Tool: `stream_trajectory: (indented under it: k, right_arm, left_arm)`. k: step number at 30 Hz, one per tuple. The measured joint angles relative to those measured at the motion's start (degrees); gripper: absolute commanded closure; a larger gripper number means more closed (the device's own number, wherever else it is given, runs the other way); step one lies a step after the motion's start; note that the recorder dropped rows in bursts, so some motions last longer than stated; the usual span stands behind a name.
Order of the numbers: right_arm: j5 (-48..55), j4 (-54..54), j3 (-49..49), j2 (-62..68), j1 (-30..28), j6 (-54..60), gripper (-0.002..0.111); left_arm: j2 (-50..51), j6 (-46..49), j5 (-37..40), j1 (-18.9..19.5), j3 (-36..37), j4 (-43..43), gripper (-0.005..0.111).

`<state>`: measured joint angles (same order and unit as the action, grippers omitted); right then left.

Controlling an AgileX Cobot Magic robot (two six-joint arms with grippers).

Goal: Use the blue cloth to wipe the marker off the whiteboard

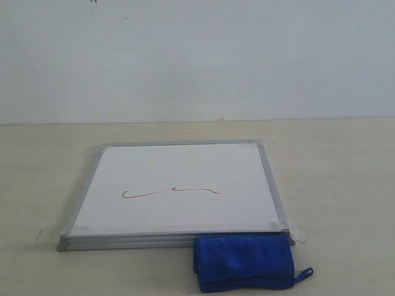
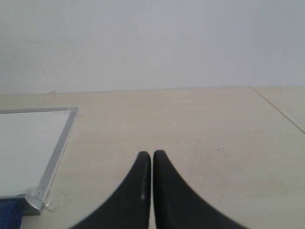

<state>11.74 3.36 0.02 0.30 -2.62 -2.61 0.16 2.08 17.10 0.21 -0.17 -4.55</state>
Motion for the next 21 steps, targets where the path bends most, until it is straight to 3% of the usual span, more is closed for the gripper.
stream_trajectory:
  k: [11,16,21]
  right_arm:
    - [-1.72,0.00,0.00,0.00,0.00,0.00,0.107]
    - [-11.31,-2.61,0.00,0.00,0.00,-4.25,0.107]
    - [-24.66,-9.25,0.00,-0.09,0.00,-19.21,0.107]
  left_arm:
    - [0.00,0.00,0.00,0.00,0.00,0.00,0.103]
    - [0.00,0.00,0.00,0.00,0.00,0.00,0.103]
    - [0.00,0.00,0.00,0.00,0.00,0.00,0.103]
